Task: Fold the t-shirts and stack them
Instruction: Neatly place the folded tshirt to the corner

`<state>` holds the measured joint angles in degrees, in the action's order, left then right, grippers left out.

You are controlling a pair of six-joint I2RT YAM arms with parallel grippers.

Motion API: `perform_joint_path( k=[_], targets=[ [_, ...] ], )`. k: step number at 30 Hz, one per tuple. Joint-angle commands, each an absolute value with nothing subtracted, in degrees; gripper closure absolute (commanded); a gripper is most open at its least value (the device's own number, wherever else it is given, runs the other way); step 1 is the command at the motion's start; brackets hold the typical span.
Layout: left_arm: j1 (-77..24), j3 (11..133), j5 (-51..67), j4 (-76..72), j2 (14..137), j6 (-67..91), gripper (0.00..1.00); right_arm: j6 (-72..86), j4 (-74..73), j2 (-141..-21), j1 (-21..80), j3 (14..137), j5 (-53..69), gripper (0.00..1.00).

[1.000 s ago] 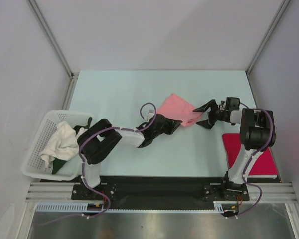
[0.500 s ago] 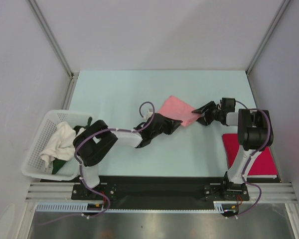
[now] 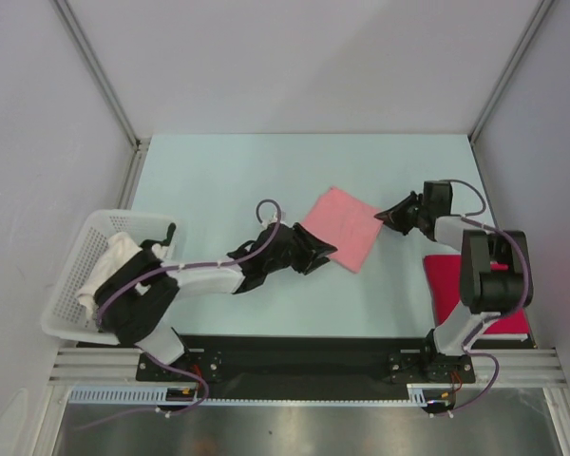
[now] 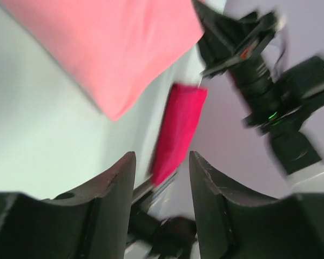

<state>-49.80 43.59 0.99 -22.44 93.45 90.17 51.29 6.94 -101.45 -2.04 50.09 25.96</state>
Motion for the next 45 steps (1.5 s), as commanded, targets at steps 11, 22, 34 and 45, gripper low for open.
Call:
perform_joint_path(
  k=[11, 22, 34, 45],
  targets=[
    [-45.88, 38.67, 20.39, 9.40, 61.98, 38.06, 0.50, 42.45, -33.12, -71.28, -2.11, 59.49, -5.51, 1.00],
    [-38.94, 38.58, 30.58, 13.88, 53.88, 33.49, 0.50, 42.28, -45.25, -69.52, -11.76, 66.79, -11.87, 1.00],
    [-38.23, 38.06, 34.45, 15.65, 53.79, 31.73, 0.50, 38.76, -53.34, -70.48, -23.11, 74.00, -10.27, 1.00],
    [-38.76, 36.65, 36.21, 13.54, 54.06, 33.66, 0.50, 43.94, -59.59, -68.91, -25.49, 78.58, -13.89, 1.00]
  ],
)
